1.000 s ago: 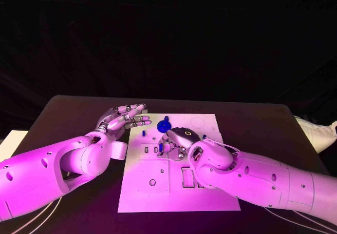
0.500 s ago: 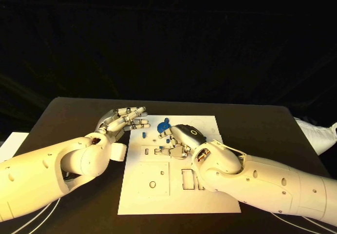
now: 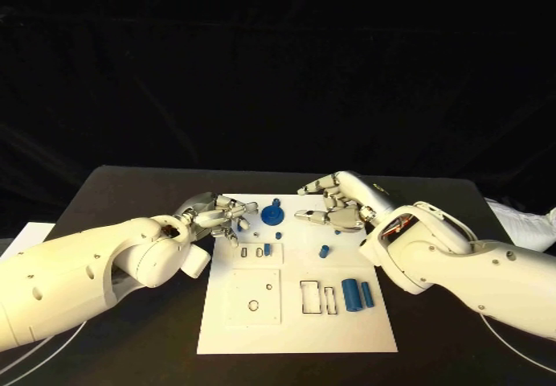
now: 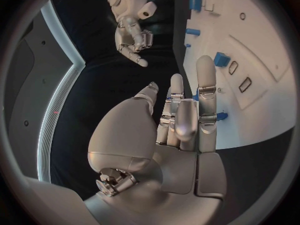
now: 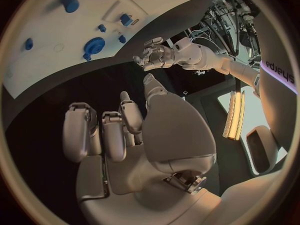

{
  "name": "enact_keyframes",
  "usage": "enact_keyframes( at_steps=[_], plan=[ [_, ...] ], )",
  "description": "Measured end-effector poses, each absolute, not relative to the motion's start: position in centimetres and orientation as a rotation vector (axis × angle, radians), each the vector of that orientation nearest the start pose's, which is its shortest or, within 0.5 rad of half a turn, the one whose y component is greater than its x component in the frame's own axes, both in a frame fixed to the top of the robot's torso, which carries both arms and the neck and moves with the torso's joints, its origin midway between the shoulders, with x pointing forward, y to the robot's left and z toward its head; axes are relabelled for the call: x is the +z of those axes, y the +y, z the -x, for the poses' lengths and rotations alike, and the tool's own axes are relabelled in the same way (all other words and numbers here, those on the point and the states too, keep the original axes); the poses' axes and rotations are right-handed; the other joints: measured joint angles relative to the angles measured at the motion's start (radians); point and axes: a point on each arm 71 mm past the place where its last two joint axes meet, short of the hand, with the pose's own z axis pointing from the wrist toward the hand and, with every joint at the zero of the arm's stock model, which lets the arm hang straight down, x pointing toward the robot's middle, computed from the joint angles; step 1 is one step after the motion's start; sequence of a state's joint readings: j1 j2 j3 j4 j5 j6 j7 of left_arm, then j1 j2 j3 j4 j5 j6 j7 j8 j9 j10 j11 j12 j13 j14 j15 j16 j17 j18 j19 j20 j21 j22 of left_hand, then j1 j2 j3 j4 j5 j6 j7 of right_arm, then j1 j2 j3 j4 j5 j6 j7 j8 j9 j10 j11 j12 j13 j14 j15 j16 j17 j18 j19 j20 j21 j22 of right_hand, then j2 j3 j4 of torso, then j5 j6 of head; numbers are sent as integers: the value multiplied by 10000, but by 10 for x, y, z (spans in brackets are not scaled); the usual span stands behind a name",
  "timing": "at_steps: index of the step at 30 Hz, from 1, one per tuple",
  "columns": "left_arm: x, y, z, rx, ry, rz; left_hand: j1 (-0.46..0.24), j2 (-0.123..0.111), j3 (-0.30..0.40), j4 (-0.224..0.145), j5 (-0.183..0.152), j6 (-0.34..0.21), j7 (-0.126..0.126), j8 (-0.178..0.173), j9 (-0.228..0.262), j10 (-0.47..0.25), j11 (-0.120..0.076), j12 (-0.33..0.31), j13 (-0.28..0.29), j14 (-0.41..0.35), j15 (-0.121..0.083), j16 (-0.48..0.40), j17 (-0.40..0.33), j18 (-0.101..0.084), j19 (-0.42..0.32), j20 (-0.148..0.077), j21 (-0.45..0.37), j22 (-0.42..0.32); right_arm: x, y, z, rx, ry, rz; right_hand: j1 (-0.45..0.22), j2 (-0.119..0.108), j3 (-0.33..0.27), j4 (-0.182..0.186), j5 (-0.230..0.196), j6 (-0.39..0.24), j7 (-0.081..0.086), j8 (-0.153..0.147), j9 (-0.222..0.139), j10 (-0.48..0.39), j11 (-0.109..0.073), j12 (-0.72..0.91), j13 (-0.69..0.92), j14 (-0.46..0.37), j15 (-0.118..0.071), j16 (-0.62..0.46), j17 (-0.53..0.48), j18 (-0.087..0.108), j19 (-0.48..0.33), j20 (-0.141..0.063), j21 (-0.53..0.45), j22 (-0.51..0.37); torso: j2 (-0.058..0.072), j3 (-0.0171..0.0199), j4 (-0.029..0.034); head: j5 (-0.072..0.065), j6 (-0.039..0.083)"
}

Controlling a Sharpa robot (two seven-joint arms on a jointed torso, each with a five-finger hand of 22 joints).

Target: Assemble the parts on the task board

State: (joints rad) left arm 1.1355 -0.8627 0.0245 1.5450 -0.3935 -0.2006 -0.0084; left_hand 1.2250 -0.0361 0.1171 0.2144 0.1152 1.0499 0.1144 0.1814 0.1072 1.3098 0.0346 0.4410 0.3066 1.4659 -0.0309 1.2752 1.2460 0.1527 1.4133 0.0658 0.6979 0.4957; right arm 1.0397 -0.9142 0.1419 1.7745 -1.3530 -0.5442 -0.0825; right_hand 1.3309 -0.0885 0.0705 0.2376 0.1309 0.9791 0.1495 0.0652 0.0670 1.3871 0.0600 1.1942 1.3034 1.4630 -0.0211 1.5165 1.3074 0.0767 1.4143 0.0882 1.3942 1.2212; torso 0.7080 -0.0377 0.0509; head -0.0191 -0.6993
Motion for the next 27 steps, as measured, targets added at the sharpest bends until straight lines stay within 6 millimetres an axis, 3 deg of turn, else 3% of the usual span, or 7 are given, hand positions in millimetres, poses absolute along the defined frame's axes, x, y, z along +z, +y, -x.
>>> enact_keyframes(
  at_steps=[3, 6, 8, 9, 16, 21, 27],
  plan=[
    [-198, 198, -483, -11351, 20129, 7481, -243, -76, -650, 693, -10, 117, -202, 945, 519, -634, -119, 2494, 2074, 3, -163, 1741, 582, -301, 40, -147, 2433, 2672, -146, -196, -440, 9276, 14466, -1537, 52, 53, -15, 16, 152, 0, 0, 0, 0, -22, 22, 0, -20, 0, 0, -40, 0, 0, -3, 3, 0, -14, -66, 22, -47, 93, -14],
    [-193, 192, -490, -9980, 21035, 6199, -334, 16, -1247, 715, -10, -61, -379, 1933, 1193, -601, -299, 5275, 4829, 11, -259, 2772, 621, -512, 192, -299, 4580, 5152, -145, -209, -446, 9308, 14558, -2221, 104, 1, -51, 31, 306, -117, 7, 0, 0, -136, 24, -182, -118, 0, 0, -124, 0, 0, -72, 20, -113, -137, -123, 41, -103, 165, -34],
    [-189, 188, -494, -8940, 21512, 5334, -345, 146, -1521, 737, -10, -143, -461, 2566, 1661, -433, -386, 6277, 5894, 1, -358, 2925, 621, -554, 282, -283, 5410, 6159, -146, -214, -449, 9444, 14624, -2705, 106, 3, -125, 13, 321, -147, 38, 0, 0, -180, 40, -297, -211, 36, 34, -139, -1, 0, -128, 17, -115, -206, -154, 54, -145, 197, -54],
    [-188, 187, -496, -8519, 21672, 5015, -348, 248, -1618, 750, -10, -198, -516, 2785, 1842, -351, -418, 6571, 6226, 1, -358, 2926, 621, -683, 330, -290, 5698, 6525, -146, -215, -450, 9515, 14647, -2889, 126, 23, -126, 12, 357, -163, 55, 0, -1, -196, 55, -296, -228, 36, 35, -139, -1, 0, -128, 16, -115, -225, -164, 60, -156, 206, -62],
    [-183, 170, -502, -6124, 22386, 3184, -465, 495, -2292, 764, -123, -659, -683, 4100, 3072, -2, -597, 7569, 7439, 14, -441, 2926, 620, -831, 501, -389, 6831, 8024, -149, -223, -455, 9833, 14731, -3866, 143, 40, -125, 12, 357, -164, 56, 0, -1, -196, 55, -296, -237, 36, 35, -150, -1, 0, -128, 16, -115, -231, -204, 73, -199, 254, -132],
    [-183, 161, -506, -4985, 22699, 2271, -628, 658, -2631, 770, -502, -896, -700, 4494, 3554, -1, -597, 7668, 7584, -21, -476, 2926, 620, -831, 501, -389, 6953, 8125, -150, -226, -457, 9900, 14740, -4173, 143, 40, -125, 12, 399, -164, 56, 0, -1, -196, 55, -296, -250, 35, 35, -180, -1, 0, -128, 17, -153, -231, -209, 73, -202, 290, -203],
    [-187, 153, -511, -4072, 22945, 1544, -634, 664, -2715, 750, -516, -947, -720, 4577, 3708, -1, -597, 7671, 7610, -21, -476, 2926, 619, -831, 501, -389, 6953, 8124, -151, -228, -459, 9899, 14758, -4390, 143, 40, -163, 49, 454, -164, 56, 0, -1, -196, 55, -334, -268, 35, 35, -181, -2, 0, -128, 17, -153, -255, -200, 68, -217, 342, -269]
  ],
)
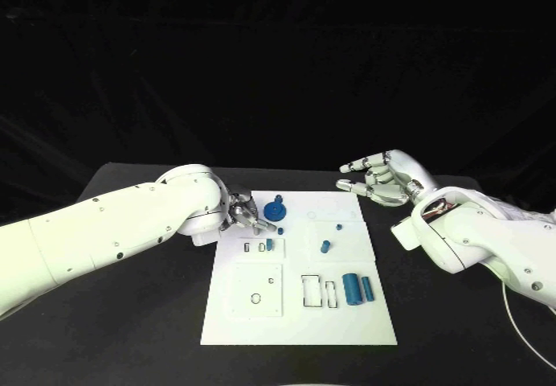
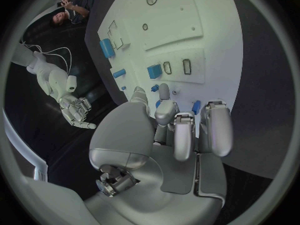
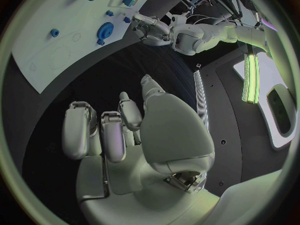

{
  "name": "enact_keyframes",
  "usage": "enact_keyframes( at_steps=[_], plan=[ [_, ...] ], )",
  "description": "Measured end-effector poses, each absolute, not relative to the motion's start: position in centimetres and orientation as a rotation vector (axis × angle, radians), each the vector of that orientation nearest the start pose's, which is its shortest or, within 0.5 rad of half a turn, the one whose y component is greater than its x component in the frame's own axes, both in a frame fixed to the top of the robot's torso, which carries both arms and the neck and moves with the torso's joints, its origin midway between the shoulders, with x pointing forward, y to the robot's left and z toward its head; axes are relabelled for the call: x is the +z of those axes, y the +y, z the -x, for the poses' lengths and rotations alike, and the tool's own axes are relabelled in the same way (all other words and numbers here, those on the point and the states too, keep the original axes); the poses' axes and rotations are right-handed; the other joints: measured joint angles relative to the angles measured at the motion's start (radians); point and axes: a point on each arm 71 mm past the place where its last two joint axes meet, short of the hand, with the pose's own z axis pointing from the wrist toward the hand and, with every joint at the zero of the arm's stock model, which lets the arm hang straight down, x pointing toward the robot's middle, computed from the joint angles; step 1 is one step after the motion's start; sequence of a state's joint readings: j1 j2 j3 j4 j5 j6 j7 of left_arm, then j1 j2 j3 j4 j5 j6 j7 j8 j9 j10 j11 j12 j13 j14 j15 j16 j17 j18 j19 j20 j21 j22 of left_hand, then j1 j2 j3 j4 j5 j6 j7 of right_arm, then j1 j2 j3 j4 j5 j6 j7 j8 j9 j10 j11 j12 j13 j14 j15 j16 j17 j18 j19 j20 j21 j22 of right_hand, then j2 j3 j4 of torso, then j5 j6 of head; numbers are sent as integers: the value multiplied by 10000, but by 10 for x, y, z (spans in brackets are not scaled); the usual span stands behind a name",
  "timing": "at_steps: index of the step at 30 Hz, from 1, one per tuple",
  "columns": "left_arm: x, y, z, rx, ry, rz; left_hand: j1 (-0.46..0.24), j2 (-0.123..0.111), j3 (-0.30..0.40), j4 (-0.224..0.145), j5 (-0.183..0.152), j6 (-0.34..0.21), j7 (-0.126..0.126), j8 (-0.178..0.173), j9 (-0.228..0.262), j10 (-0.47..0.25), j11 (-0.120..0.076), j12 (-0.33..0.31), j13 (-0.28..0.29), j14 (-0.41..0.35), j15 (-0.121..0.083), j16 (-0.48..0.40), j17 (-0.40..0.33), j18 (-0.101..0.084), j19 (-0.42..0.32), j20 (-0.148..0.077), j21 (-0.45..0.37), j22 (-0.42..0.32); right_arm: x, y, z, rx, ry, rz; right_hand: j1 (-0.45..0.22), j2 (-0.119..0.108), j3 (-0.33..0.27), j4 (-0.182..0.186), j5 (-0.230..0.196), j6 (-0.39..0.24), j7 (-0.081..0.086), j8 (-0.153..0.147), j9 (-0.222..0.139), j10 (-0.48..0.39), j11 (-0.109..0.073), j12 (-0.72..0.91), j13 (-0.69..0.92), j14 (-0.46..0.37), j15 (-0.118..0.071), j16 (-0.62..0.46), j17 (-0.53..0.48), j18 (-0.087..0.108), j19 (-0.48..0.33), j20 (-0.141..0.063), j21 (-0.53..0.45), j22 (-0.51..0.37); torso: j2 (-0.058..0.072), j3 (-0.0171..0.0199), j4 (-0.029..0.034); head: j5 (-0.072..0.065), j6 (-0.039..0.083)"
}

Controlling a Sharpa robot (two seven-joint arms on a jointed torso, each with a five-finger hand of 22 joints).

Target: Assemble the parts on the task board

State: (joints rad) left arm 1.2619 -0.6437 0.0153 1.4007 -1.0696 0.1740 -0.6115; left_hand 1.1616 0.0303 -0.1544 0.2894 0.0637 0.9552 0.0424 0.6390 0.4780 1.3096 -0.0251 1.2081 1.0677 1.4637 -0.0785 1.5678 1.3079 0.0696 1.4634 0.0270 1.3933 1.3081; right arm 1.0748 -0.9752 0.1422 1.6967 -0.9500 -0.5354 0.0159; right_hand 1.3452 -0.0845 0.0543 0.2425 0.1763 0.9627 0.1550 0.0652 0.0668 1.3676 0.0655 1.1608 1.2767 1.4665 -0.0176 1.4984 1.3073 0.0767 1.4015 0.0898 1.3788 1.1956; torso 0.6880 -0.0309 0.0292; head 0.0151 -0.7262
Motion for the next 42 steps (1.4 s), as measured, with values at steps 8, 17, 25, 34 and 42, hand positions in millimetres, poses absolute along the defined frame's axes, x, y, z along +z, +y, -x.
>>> enact_keyframes(
  at_steps=[8, 17, 25, 34, 42],
  plan=[
    [-191, 142, -513, -3535, 23184, 938, -53, 53, -138, 1, -36, -72, -2, 135, 206, 39, -35, 157, 184, 20, -20, 0, -1, 1, 0, 0, 163, 0, -153, -229, -463, 9850, 14791, -4560, 0, 0, -151, 5, 236, -35, -35, 0, 0, -34, -34, -4, -52, 0, 0, -35, 8, 0, 0, 0, -46, -64, 4, -6, -6, 42, -80],
    [-194, 137, -514, -3236, 23428, 631, -53, 52, -166, 28, -36, -92, -23, 173, 256, 75, -4, 157, 138, 36, -36, 0, -2, 1, -1, 0, 162, -2, -155, -232, -465, 9731, 14835, -4662, 53, 53, -213, -12, 558, -35, -35, 0, -1, -70, 0, -39, -86, 0, 0, -52, 7, 0, -35, 36, -45, -91, 3, -12, 0, 46, -158],
    [-196, 134, -515, -3145, 23578, 486, 35, 140, -193, 1, -36, -167, -27, 222, 378, 75, -4, 157, 154, 36, -36, 0, -3, 1, -1, 1, 162, -3, -157, -230, -467, 9709, 14901, -4706, 53, 53, -212, -12, 558, -35, -35, 0, -1, -70, 0, -39, -97, 0, -1, -52, 7, 0, -35, 36, -81, -91, -4, 1, 0, 21, -189],
    [-198, 130, -514, -3089, 23720, 325, 118, 223, -193, 1, -36, -177, -37, 263, 467, 74, -4, 157, 194, 36, -35, 0, -3, 1, -1, 1, 162, -3, -158, -229, -468, 9714, 14969, -4724, 53, 53, -240, 17, 558, -35, -35, 0, 7, -69, 0, -39, -96, 0, 0, -52, 5, 1, -35, 35, -80, -99, -4, 0, 3, 20, -239],
    [-198, 128, -514, -3078, 23784, 249, 224, 328, -221, -27, -35, -248, -35, 315, 550, 73, -3, 157, 235, 36, -36, 0, -4, 1, -1, 1, 203, -4, -159, -227, -468, 9741, 15027, -4724, 53, 53, -240, 16, 558, -35, -35, 0, 6, -69, 1, -39, -95, 0, -1, -52, 5, 0, -35, 36, -79, -99, -2, 1, 1, -7, -252]
  ],
)
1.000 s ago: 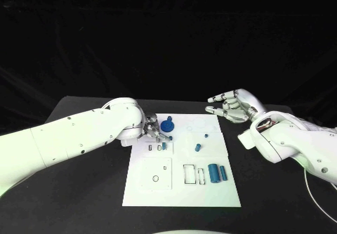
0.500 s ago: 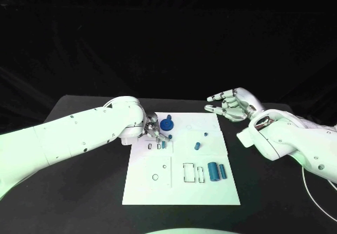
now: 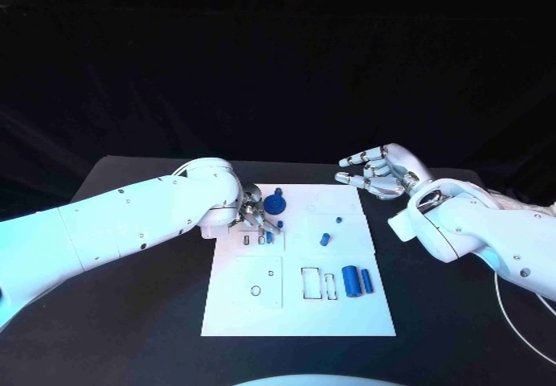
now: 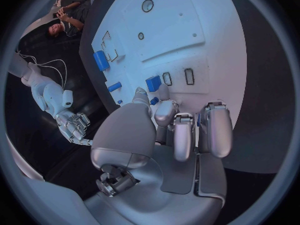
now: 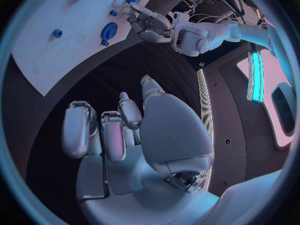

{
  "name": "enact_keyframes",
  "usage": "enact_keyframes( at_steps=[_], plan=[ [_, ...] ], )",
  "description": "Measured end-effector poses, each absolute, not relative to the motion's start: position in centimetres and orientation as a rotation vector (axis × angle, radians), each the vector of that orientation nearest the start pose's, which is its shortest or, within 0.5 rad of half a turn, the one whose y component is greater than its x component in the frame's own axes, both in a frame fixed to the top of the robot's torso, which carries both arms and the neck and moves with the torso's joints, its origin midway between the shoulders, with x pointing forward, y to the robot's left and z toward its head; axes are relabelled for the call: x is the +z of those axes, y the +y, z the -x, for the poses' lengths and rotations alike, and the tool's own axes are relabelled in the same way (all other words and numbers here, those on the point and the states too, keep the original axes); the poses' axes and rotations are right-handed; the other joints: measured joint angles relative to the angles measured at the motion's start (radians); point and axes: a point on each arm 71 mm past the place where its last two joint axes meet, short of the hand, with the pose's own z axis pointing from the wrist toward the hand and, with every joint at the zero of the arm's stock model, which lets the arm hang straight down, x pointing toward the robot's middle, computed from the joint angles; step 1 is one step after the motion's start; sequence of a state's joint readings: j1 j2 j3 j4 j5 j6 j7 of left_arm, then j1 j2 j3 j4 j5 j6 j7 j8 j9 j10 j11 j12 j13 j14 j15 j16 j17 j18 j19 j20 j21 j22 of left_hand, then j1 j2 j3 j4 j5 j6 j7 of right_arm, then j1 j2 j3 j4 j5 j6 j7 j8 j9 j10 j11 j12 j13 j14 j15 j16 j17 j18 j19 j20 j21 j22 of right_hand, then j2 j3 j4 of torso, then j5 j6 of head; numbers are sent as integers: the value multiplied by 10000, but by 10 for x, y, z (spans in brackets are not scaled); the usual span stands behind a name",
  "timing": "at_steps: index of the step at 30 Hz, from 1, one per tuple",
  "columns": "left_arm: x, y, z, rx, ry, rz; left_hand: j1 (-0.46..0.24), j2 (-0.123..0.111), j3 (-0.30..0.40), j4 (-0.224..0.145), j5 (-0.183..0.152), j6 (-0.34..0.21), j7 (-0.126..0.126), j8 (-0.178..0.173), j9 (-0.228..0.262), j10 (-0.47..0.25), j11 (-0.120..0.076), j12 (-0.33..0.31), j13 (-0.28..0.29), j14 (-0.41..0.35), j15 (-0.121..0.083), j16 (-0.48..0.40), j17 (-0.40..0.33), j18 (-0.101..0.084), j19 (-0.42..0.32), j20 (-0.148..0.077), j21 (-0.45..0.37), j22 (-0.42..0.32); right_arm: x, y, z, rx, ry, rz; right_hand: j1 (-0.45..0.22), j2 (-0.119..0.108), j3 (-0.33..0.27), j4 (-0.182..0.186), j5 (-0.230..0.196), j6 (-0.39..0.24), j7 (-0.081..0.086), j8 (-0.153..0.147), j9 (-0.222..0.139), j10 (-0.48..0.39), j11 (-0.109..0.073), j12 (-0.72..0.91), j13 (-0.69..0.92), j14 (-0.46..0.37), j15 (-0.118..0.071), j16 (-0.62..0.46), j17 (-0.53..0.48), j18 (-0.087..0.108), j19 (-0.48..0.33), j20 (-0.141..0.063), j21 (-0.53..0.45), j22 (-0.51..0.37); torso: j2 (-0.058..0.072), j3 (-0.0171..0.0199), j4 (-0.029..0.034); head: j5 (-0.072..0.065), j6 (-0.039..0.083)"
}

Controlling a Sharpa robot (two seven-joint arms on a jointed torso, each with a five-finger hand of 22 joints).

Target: Assemble the parts on the task board

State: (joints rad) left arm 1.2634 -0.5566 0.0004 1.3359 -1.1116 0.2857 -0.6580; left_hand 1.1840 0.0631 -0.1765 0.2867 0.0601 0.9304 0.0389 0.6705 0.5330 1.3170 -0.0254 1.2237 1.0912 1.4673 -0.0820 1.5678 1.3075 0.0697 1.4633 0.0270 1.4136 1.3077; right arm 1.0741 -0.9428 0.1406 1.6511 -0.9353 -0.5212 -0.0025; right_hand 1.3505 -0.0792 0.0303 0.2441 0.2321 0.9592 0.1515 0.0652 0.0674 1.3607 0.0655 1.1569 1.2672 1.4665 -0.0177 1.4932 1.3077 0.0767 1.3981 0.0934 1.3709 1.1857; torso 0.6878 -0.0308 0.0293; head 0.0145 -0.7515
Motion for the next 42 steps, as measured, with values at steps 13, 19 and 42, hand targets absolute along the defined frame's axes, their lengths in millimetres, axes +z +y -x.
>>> enact_keyframes(
  at_steps=[13, 19, 42],
  plan=[
    [-200, 124, -514, -3039, 23914, 98, 199, 12, 0, 0, 96, 0, 0, 63, 123, 34, -34, 0, 55, 0, 0, 0, 0, -151, 0, 0, 38, -1, -160, -225, -469, 9735, 15096, -4746, 43, 43, 1, 0, 42, 0, 0, 0, -1, 0, 0, 0, -8, 0, 0, 0, -2, 0, 0, 0, 0, -12, 8, 0, 4, -19, -38],
    [-201, 123, -514, -3040, 23956, 38, 436, 145, 72, -71, 136, -76, -3, 103, 220, 34, -34, 50, 83, 0, 1, 0, -1, -151, 0, 0, 38, -1, -161, -225, -469, 9698, 15144, -4781, 66, 66, 1, 0, 81, 0, 0, 0, -2, 0, 0, 0, -8, 0, 0, 0, -2, 0, 0, 0, 0, -12, 8, 0, -1, -20, -53],
    [-199, 122, -514, -3241, 24080, 165, 2801, -115, 2686, 57, 758, -564, -48, -272, 387, -18, -87, -186, -1, -35, -105, 0, -2, -150, 35, -110, 38, -2, -165, -224, -470, 9653, 15334, -4830, 66, 66, 1, 0, 102, 0, 0, 0, 4, 1, 0, 0, -14, 0, 0, 0, -4, -1, 1, 0, 1, -35, 1, 10, 5, -25, -112]
  ],
)
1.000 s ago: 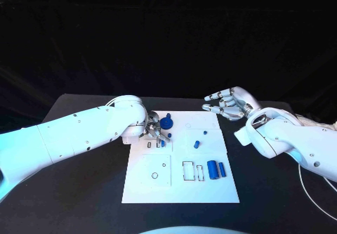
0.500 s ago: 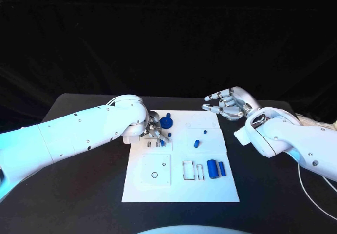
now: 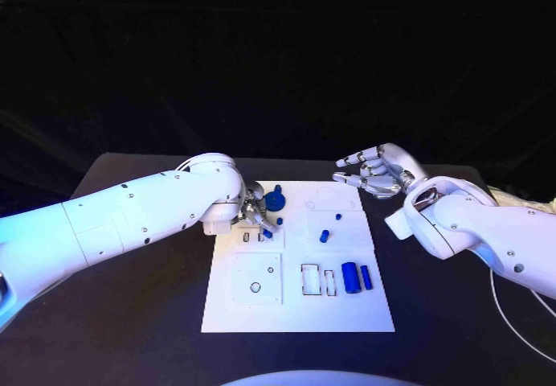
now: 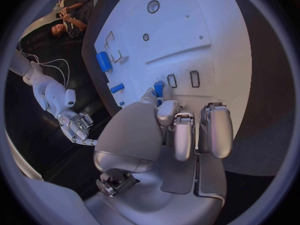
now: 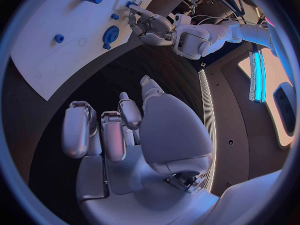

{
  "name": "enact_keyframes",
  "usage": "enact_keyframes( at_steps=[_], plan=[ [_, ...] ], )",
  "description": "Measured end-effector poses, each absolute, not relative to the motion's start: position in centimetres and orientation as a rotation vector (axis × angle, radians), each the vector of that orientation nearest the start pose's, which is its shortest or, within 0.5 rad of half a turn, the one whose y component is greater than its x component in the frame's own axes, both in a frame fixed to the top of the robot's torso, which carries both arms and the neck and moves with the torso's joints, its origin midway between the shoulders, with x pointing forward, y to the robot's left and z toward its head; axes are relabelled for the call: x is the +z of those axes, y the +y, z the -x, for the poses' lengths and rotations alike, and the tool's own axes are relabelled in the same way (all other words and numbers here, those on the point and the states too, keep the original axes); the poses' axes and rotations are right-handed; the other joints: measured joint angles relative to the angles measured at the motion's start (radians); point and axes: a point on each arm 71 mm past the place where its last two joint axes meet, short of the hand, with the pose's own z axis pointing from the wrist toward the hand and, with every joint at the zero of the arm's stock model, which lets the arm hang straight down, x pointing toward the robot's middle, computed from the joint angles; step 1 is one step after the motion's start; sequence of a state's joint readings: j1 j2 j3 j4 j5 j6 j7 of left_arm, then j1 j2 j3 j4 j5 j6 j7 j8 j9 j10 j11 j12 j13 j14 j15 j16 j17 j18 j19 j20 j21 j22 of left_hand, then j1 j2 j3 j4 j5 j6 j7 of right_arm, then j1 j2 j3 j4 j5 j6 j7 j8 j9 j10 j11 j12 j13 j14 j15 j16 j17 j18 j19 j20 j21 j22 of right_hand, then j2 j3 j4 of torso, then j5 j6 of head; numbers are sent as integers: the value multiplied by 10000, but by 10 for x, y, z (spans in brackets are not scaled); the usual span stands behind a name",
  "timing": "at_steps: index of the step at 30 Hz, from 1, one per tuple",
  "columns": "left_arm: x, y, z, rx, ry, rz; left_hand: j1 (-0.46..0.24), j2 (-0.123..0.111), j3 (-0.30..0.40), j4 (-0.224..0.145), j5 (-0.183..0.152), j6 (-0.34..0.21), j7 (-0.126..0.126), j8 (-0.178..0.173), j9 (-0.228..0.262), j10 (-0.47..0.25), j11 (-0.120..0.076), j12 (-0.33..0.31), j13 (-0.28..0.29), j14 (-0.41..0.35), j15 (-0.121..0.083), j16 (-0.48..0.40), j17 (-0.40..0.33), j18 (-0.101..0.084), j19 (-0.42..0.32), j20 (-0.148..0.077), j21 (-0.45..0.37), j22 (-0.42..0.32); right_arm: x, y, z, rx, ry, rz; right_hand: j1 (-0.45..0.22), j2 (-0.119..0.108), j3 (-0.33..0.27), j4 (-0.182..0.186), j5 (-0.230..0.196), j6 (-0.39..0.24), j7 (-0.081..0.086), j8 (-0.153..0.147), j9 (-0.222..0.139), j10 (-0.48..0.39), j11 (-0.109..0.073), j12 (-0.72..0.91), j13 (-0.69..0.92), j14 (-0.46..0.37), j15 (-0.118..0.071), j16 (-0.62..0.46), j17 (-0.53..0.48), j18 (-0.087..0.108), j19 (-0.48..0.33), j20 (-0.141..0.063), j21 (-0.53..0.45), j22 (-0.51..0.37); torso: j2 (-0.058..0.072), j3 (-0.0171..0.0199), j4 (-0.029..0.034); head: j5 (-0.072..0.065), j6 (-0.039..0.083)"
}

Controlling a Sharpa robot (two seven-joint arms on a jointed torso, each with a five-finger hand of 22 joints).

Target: Assemble the parts on the task board

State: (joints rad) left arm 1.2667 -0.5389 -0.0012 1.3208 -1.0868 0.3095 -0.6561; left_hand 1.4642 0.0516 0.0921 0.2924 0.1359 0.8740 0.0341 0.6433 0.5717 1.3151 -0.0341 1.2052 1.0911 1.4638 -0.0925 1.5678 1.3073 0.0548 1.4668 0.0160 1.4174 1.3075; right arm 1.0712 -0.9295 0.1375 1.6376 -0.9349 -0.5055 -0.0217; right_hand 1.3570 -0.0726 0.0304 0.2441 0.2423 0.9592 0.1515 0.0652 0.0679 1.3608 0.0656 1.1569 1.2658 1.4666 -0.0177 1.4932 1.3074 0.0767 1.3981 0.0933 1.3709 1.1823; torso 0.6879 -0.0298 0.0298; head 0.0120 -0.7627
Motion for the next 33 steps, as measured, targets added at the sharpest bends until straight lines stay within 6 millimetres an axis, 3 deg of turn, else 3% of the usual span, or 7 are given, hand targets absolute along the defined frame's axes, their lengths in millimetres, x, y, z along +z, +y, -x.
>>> enact_keyframes(
  at_steps=[2, 3, 4, 7, 9, 18, 33],
  plan=[
    [-200, 123, -514, -3259, 24125, 200, 7, -281, 560, 558, 94, -28, -1, -36, 82, 22, 23, -50, -74, 0, 2, 0, 0, 0, 0, 0, 0, 0, -165, -224, -470, 9652, 15345, -4830, 0, 0, 0, 0, 15, 0, 0, 0, 0, 0, 0, 0, 0, 0, 0, 0, 0, 1, 0, 0, 0, 0, 0, 0, -1, -9, -4],
    [-200, 124, -514, -3264, 24161, 235, -177, -739, 1544, 530, 123, -23, 0, -36, 185, 20, 83, -91, -37, -2, 4, 0, 1, 0, 0, 0, 0, 0, -165, -224, -470, 9652, 15353, -4830, 0, 0, 0, 0, 15, 0, 0, 0, 0, 0, 0, 0, 0, 0, 0, 0, 0, 0, 0, 0, 0, 0, 0, 0, -2, -12, -8],
    [-201, 125, -514, -3275, 24190, 273, -306, -1058, 1948, 619, 124, 13, 36, -33, 229, 34, 69, -85, 69, 1, -2, 0, 4, 0, 0, 0, 0, 0, -165, -224, -470, 9648, 15359, -4831, 0, 0, 0, 0, 15, 0, 0, 0, 0, 0, 0, 0, 1, 0, 0, 0, 0, 1, 0, 0, 0, 0, -1, 0, -2, -20, -10],
    [-202, 130, -513, -3305, 24257, 434, -837, -1687, 3087, 560, 142, 31, 55, 142, 494, 70, 33, -85, 31, 23, 18, 0, 8, 1, 0, 0, 0, 0, -165, -224, -470, 9643, 15376, -4832, 0, 0, 0, 0, 15, 0, 0, 0, -1, 0, 0, 0, 1, 0, 0, 0, 0, 0, -20, -20, 0, -9, -6, 0, 0, -43, -15],
    [-202, 132, -513, -3351, 24282, 543, -1073, -1920, 3545, 398, 271, 45, 69, 151, 586, 71, 33, -85, 33, 22, 18, 0, 8, 1, 0, 0, 0, 0, -166, -224, -470, 9642, 15385, -4832, 0, 0, 0, 0, 15, 0, 0, 0, -1, 0, 0, 0, 1, 0, 0, 0, 0, 0, -37, -37, 0, -9, -7, 1, 6, -58, -16],
    [-199, 141, -509, -3788, 24068, 1279, -1622, -2281, 4234, 34, 568, 53, 68, 285, 785, 189, -11, -45, 146, 22, 17, 0, 7, 1, -1, 1, 0, -1, -166, -224, -470, 9648, 15422, -4838, 0, 0, 0, 0, 15, 0, 0, 0, -1, 0, 0, 0, -8, 0, 0, 0, -1, 0, -37, -37, 0, -9, -7, 13, 25, -58, -10],
    [-203, 146, -497, -4360, 22885, 1910, -1717, -2376, 4362, -38, 615, 143, 83, 285, 831, 272, -20, -5, 202, 21, 17, 0, 5, 1, -1, 1, 0, 0, -167, -226, -470, 9613, 15441, -4880, 39, 40, -26, -27, 75, 0, 0, 0, -3, 0, 0, 0, -7, 0, 0, -40, 7, 0, -37, -37, -39, -19, -3, 17, 26, 3, -54]
  ],
)
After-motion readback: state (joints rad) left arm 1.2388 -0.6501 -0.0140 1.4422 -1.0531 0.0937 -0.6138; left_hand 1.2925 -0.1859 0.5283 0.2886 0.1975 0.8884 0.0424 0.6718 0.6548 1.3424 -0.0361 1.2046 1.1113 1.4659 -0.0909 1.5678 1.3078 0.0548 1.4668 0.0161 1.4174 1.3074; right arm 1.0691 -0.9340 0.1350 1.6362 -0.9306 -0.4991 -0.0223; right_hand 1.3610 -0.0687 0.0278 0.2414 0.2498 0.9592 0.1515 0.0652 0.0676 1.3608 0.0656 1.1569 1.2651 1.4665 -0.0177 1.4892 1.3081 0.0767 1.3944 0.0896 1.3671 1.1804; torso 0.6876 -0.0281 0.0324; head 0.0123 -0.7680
